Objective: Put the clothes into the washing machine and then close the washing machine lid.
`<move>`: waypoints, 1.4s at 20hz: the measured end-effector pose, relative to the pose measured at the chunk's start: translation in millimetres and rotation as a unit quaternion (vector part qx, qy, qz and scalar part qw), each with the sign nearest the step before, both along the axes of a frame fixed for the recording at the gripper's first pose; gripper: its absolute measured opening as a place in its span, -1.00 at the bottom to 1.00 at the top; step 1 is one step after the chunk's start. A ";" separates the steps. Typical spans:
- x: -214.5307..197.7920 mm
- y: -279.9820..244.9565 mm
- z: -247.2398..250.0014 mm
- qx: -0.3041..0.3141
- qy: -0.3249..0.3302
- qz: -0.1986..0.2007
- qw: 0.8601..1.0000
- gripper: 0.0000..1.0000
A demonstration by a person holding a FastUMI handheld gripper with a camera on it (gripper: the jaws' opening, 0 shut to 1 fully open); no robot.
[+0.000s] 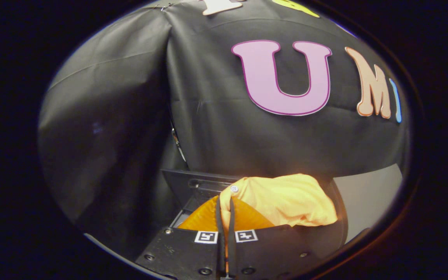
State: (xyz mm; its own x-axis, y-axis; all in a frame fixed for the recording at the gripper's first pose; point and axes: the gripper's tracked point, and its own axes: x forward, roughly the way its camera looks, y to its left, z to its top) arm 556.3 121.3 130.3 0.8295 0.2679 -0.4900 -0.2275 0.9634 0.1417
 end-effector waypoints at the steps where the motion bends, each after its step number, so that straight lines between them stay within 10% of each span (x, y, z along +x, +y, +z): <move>1: 0.3 6.4 -8.2 -0.004 0.005 0.006 1.000 -0.96; 16: -7.0 55.2 -68.5 -0.046 0.028 0.057 0.997 -0.92; 28: 37.2 27.6 -5.7 -0.039 -0.098 -0.020 0.994 0.93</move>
